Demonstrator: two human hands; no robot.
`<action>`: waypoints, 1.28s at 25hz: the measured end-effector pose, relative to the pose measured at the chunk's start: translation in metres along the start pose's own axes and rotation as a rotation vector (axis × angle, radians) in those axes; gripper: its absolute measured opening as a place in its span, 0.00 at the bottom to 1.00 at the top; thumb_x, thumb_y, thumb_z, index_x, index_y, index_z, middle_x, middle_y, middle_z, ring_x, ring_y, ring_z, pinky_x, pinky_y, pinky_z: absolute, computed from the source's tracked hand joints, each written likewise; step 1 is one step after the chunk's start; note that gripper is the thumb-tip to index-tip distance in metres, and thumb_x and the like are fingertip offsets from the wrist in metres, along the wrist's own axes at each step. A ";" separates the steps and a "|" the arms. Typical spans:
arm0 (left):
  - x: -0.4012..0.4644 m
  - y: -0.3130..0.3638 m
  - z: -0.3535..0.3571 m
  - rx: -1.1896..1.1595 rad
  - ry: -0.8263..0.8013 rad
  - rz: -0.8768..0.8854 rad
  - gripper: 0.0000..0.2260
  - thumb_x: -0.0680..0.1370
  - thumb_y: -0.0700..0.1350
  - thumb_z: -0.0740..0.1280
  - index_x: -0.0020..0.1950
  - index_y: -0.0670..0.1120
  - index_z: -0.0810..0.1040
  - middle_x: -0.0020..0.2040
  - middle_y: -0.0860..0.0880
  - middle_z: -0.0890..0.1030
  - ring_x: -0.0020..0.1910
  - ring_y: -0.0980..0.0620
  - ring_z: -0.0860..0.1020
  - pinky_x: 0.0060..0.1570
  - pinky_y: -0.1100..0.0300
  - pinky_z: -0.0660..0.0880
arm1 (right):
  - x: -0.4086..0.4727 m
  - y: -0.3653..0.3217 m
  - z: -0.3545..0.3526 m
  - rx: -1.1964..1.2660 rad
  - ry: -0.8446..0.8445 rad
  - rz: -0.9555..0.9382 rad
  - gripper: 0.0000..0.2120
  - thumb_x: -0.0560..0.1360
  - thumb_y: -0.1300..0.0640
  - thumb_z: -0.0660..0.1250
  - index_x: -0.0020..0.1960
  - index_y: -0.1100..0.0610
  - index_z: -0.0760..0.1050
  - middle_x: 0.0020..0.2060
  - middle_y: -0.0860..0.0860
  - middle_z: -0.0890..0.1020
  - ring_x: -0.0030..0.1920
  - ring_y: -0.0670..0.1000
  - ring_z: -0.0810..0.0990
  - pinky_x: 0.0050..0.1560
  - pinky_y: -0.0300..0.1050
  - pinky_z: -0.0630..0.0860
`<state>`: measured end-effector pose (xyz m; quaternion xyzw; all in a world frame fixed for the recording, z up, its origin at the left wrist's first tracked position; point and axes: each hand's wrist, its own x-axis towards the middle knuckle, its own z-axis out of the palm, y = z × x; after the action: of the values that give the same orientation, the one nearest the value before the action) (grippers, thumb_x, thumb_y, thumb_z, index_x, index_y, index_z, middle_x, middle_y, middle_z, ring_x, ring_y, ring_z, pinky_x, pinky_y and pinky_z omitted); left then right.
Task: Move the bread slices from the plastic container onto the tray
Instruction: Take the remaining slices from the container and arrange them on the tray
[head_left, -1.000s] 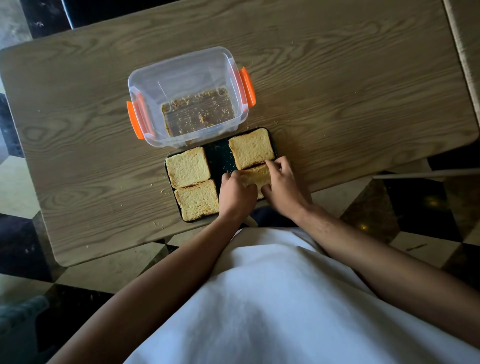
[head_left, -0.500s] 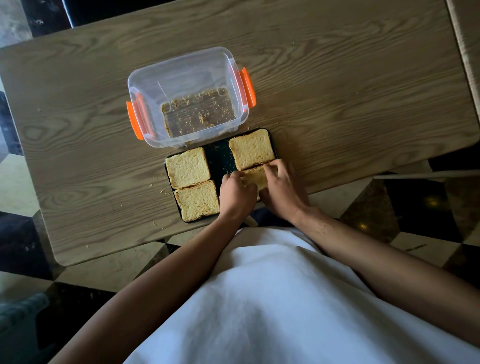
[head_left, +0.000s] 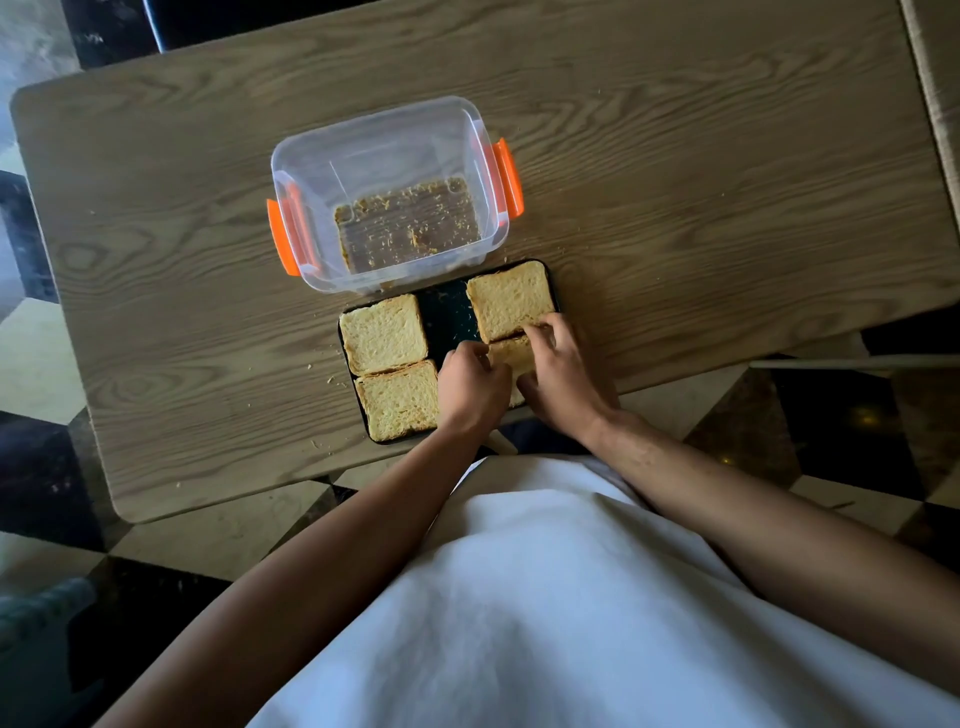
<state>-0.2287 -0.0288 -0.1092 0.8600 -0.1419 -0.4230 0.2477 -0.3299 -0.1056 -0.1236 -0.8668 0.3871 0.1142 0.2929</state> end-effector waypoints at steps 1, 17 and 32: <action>-0.001 -0.002 -0.003 0.018 0.008 0.029 0.16 0.74 0.41 0.66 0.61 0.43 0.77 0.56 0.44 0.81 0.52 0.46 0.79 0.50 0.55 0.76 | 0.001 -0.002 -0.002 -0.011 0.000 -0.020 0.30 0.71 0.69 0.67 0.72 0.65 0.65 0.72 0.64 0.65 0.72 0.63 0.65 0.68 0.58 0.68; 0.002 -0.068 -0.067 0.977 0.007 0.696 0.22 0.80 0.48 0.61 0.73 0.43 0.69 0.78 0.39 0.61 0.78 0.40 0.57 0.75 0.39 0.57 | 0.019 -0.027 -0.006 -0.516 -0.208 -0.368 0.27 0.79 0.48 0.59 0.76 0.54 0.63 0.81 0.54 0.52 0.80 0.59 0.49 0.78 0.59 0.50; 0.005 -0.064 -0.071 0.862 0.071 0.636 0.30 0.79 0.52 0.62 0.78 0.44 0.60 0.79 0.38 0.60 0.78 0.38 0.58 0.75 0.41 0.59 | 0.025 -0.023 -0.016 -0.439 -0.204 -0.259 0.36 0.80 0.43 0.58 0.81 0.54 0.46 0.81 0.56 0.43 0.80 0.59 0.42 0.79 0.58 0.45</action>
<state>-0.1669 0.0441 -0.1112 0.8120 -0.5479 -0.2009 -0.0070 -0.2960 -0.1180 -0.1120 -0.9359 0.2075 0.2436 0.1475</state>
